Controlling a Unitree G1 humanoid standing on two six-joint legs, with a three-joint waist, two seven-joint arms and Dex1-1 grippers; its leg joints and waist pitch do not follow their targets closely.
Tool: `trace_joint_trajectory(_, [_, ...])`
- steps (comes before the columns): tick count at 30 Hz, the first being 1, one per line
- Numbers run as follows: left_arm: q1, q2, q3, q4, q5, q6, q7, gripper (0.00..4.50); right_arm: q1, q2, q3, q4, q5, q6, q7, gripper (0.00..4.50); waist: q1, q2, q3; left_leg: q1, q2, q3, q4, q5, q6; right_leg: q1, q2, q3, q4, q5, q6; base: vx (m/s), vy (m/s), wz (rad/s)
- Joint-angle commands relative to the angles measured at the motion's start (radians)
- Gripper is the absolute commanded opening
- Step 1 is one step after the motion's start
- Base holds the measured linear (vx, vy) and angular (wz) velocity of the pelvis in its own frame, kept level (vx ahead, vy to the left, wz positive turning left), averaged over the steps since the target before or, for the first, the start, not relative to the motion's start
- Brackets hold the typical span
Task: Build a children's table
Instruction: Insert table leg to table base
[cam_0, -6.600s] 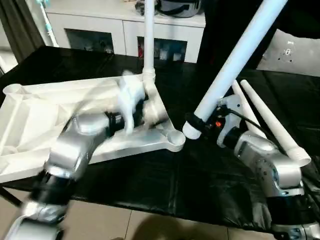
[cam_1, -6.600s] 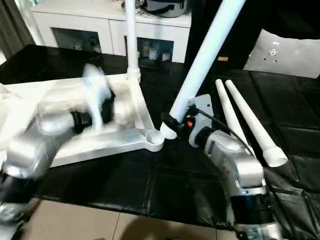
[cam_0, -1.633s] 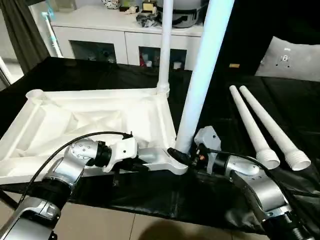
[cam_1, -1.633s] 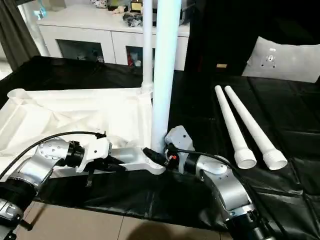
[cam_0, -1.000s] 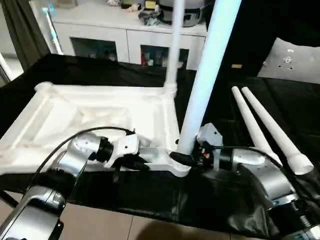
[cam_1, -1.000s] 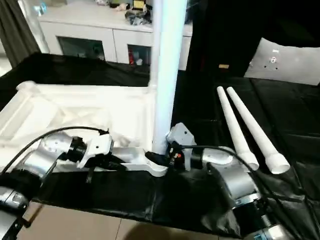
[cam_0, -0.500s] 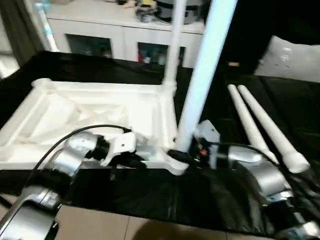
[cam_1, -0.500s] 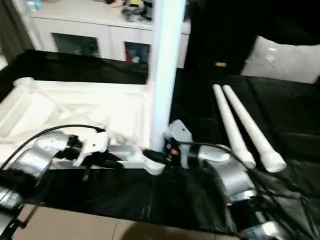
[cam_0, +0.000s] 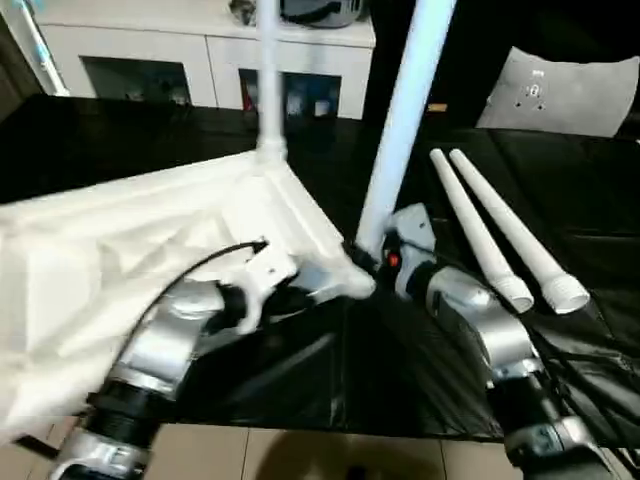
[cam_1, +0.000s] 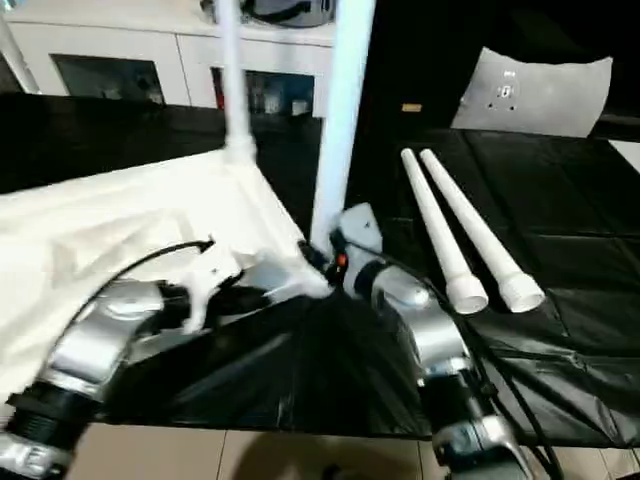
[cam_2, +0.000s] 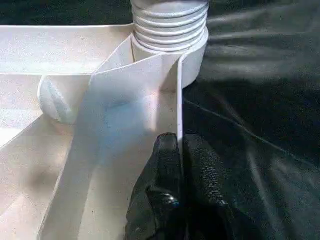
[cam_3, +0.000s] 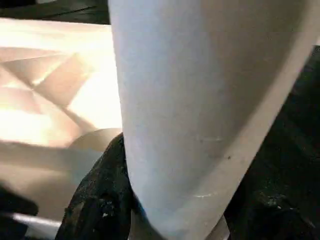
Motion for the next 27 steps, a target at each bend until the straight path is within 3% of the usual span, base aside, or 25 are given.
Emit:
trace_joint_trajectory(1, [-0.053,-0.021,0.012,-0.128,-0.015,0.009,0.02,0.0,0.05,-0.008,0.019,0.146,-0.056,0.096,-0.032,1.92,0.009,0.01,-0.055,-0.005,0.058,-0.016,-0.086,-0.299,0.024,0.039,-0.077,0.061,-0.054,-0.344,-0.182,0.0,0.0,0.0])
trace_joint_trajectory(3, [-0.057,-0.026,0.003,-0.153,-0.002,0.053,0.041,0.0,0.045,0.0,0.025,0.148,-0.048,0.105,-0.017,1.92,0.014,0.009,-0.06,-0.001,0.059,-0.01,-0.081,-0.272,0.029,0.041,-0.075,0.061,-0.047,-0.322,-0.193,0.0,0.0,0.0])
trace_joint_trajectory(5, [-0.056,-0.022,-0.007,-0.17,0.007,0.082,0.051,0.0,0.043,0.004,0.031,0.151,-0.045,0.11,-0.009,1.92,0.016,0.006,-0.065,-0.006,0.056,-0.007,-0.075,-0.207,0.045,0.048,-0.074,0.062,-0.039,-0.251,-0.213,0.029,-0.019,0.02])
trace_joint_trajectory(6, [-0.055,-0.017,-0.017,-0.178,0.018,0.098,0.058,0.0,0.041,0.006,0.034,0.157,-0.044,0.112,-0.004,1.92,0.018,-0.003,-0.069,-0.006,0.056,-0.005,-0.071,-0.184,0.054,0.049,-0.075,0.063,-0.033,-0.246,-0.216,0.0,0.0,0.0])
trace_joint_trajectory(9, [-0.049,-0.005,-0.034,-0.184,0.037,0.11,0.068,0.0,0.039,0.009,0.037,0.168,-0.047,0.111,0.0,1.92,0.023,0.003,-0.07,-0.008,0.056,-0.004,-0.067,-0.143,0.06,0.053,-0.073,0.061,-0.031,-0.235,-0.221,0.0,0.0,0.0])
trace_joint_trajectory(14, [-0.04,0.017,-0.046,-0.194,0.069,0.154,0.101,0.0,0.033,0.008,0.039,0.179,-0.055,0.111,0.005,1.92,0.025,0.007,-0.069,0.002,0.06,-0.005,-0.07,-0.189,0.031,0.05,-0.067,0.058,-0.034,-0.282,-0.208,0.0,0.0,0.0])
trace_joint_trajectory(25, [-0.05,0.073,-0.095,-0.161,0.125,0.125,0.12,0.0,0.014,0.011,0.017,0.211,-0.053,0.089,0.002,1.92,0.025,0.005,-0.077,0.001,0.056,-0.005,-0.065,-0.188,0.022,0.053,-0.065,0.057,-0.032,-0.273,-0.201,0.0,0.0,0.0])
trace_joint_trajectory(26, [-0.05,0.079,-0.098,-0.158,0.124,0.115,0.116,0.0,0.013,0.012,0.016,0.214,-0.052,0.086,0.003,2.27,0.025,0.006,-0.077,0.001,0.056,-0.006,-0.065,-0.186,0.023,0.053,-0.065,0.057,-0.031,-0.269,-0.202,0.0,0.0,0.0])
trace_joint_trajectory(27, [-0.05,0.081,-0.099,-0.156,0.124,0.11,0.115,0.0,0.012,0.012,0.016,0.215,-0.052,0.085,0.003,2.27,0.024,0.006,-0.077,0.001,0.055,-0.006,-0.064,-0.184,0.023,0.053,-0.064,0.056,-0.029,-0.26,-0.205,0.0,0.0,0.0])
